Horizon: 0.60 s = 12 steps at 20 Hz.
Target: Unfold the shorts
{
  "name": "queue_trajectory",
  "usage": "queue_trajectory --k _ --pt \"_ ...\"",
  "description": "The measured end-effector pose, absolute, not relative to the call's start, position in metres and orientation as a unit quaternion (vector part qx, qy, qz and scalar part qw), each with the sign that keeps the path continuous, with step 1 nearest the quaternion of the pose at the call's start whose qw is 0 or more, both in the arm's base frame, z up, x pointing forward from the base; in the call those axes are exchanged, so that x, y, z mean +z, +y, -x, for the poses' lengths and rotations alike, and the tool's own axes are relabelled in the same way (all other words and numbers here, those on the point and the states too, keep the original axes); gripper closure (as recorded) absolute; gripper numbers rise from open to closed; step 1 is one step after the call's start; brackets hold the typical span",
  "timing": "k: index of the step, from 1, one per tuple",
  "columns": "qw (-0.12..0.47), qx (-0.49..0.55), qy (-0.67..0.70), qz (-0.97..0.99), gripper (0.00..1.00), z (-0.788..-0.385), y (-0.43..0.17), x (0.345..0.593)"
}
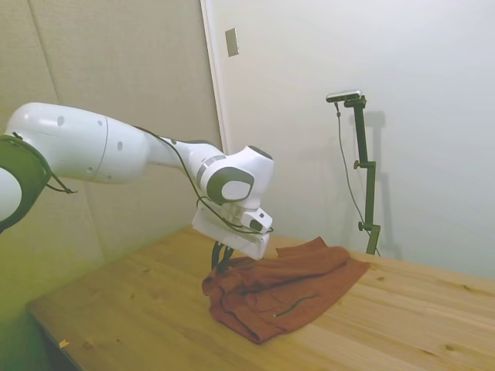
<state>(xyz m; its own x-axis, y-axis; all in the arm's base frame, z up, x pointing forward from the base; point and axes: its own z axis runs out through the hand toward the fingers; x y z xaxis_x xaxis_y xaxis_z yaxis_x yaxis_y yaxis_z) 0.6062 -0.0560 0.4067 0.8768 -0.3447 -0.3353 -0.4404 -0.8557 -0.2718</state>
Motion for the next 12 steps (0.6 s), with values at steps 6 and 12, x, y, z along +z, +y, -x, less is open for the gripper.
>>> queue_trajectory --k 6,12 --pt "0.159 0.157 0.173 0.959 1.00 -0.586 -0.011 0.389" --pt "0.148 0.173 0.154 0.962 0.00 -0.560 0.010 0.378"
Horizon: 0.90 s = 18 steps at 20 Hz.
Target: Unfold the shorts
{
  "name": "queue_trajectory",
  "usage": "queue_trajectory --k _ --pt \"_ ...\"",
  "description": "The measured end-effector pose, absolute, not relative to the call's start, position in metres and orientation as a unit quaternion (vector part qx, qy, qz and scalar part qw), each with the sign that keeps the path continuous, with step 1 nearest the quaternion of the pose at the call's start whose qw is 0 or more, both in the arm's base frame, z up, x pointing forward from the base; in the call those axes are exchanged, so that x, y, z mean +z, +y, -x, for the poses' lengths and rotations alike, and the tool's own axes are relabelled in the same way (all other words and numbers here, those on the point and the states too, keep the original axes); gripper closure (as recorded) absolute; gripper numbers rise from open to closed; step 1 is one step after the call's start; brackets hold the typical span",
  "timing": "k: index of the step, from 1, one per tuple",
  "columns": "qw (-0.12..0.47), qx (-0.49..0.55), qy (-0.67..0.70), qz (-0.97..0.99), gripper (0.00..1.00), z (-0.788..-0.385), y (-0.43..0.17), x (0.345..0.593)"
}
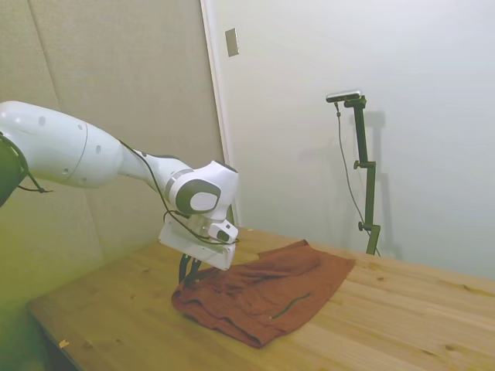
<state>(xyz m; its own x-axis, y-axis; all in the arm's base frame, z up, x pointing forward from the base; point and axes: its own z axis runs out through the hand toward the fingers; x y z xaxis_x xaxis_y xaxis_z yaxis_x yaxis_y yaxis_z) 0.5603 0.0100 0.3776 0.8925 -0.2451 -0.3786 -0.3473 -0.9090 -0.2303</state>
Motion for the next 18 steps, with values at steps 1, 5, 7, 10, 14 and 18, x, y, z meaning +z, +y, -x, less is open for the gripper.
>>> queue_trajectory --k 1,5,7,10,14,18 --pt "0.147 0.173 0.154 0.962 0.00 -0.560 0.010 0.377" --pt "0.147 0.173 0.155 0.962 0.00 -0.559 0.009 0.377" --pt "0.147 0.172 0.155 0.962 0.00 -0.559 0.009 0.377" --pt "0.147 0.170 0.155 0.962 0.00 -0.560 0.010 0.380" --pt "0.148 0.114 0.206 0.961 0.00 -0.583 -0.015 0.411" --pt "0.153 0.046 0.296 0.942 0.00 -0.629 -0.119 0.437"
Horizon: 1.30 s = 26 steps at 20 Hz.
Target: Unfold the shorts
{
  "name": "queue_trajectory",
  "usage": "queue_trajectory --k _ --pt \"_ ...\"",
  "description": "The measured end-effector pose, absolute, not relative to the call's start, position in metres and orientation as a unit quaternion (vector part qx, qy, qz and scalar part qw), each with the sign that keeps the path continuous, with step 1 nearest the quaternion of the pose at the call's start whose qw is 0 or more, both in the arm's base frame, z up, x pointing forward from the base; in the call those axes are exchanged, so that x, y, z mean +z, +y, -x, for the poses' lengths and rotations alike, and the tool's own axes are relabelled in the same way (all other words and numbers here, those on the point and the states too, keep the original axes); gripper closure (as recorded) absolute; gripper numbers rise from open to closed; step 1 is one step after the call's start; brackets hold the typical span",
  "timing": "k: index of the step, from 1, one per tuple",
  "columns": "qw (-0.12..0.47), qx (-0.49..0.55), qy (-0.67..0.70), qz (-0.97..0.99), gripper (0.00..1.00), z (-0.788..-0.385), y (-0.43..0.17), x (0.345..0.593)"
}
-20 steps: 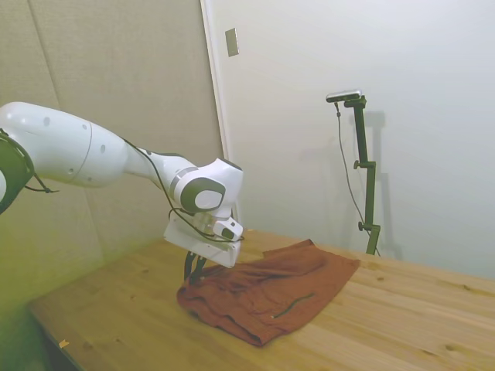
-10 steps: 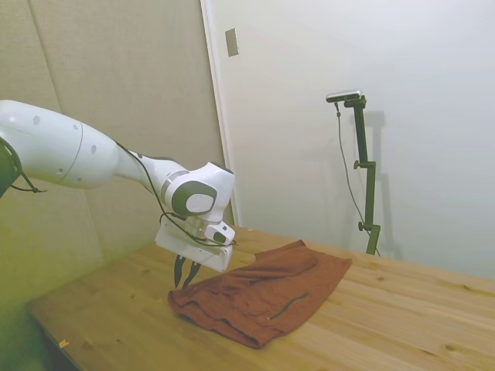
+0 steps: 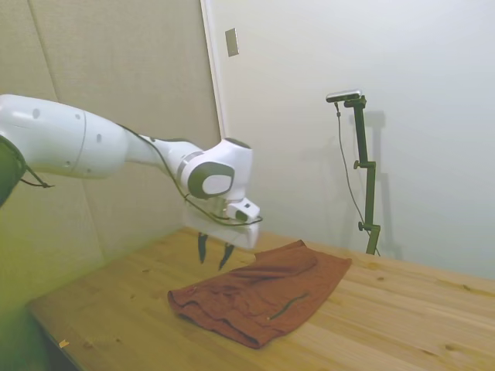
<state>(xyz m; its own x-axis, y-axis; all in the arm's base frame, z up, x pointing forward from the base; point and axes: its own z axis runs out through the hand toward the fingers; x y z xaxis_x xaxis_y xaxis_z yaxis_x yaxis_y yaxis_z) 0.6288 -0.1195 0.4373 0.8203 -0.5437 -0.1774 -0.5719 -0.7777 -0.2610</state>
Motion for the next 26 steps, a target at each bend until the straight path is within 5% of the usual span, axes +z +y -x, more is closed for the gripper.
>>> queue_trajectory --k 5,14,18,23,26 --pt "0.179 -0.014 0.412 0.893 0.00 -0.681 -0.214 0.418" --pt "0.243 -0.096 0.569 0.780 0.00 -0.770 -0.229 0.393" --pt "0.252 -0.091 0.594 0.759 0.00 -0.786 -0.216 0.374" --pt "0.252 -0.081 0.606 0.750 0.00 -0.785 -0.210 0.390" --pt "0.237 -0.058 0.602 0.760 0.00 -0.782 -0.196 0.378"
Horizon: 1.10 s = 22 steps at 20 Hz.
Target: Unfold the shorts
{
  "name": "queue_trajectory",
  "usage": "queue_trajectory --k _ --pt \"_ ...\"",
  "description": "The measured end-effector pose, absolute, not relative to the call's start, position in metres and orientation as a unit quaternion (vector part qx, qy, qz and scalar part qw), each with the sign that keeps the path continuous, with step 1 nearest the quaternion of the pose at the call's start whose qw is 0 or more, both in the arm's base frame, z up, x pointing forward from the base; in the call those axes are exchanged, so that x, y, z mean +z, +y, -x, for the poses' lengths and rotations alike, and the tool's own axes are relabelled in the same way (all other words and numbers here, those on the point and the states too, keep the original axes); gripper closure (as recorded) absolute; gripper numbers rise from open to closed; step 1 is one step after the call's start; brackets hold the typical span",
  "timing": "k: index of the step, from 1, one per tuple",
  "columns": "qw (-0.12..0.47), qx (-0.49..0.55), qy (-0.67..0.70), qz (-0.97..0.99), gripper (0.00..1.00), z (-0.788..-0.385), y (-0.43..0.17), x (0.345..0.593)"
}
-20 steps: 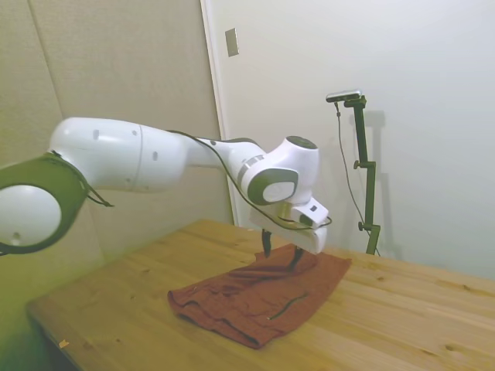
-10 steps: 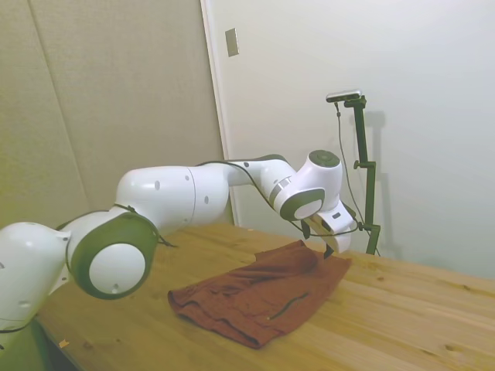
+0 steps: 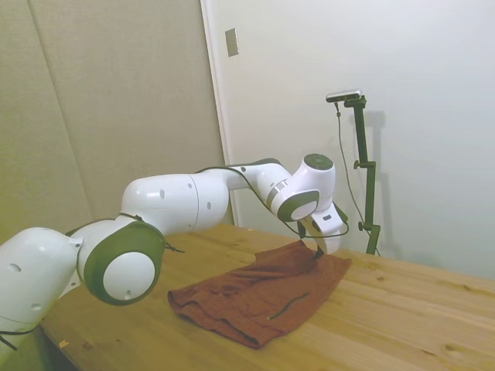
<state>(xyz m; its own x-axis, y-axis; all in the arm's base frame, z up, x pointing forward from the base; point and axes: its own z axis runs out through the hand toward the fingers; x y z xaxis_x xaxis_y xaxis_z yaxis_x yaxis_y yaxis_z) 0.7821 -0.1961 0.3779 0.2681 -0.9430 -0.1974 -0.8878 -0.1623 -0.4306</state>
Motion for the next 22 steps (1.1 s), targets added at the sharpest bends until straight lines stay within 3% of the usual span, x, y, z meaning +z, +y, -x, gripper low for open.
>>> queue_trajectory --k 4,10,18,22 --pt "0.209 -0.045 0.601 0.770 0.00 -0.773 -0.178 0.365" --pt "0.201 -0.040 0.609 0.766 0.00 -0.753 -0.182 0.373" --pt "0.205 -0.059 0.613 0.761 0.00 -0.718 -0.206 0.420" --pt "0.194 -0.047 0.612 0.765 0.00 -0.693 -0.209 0.400"
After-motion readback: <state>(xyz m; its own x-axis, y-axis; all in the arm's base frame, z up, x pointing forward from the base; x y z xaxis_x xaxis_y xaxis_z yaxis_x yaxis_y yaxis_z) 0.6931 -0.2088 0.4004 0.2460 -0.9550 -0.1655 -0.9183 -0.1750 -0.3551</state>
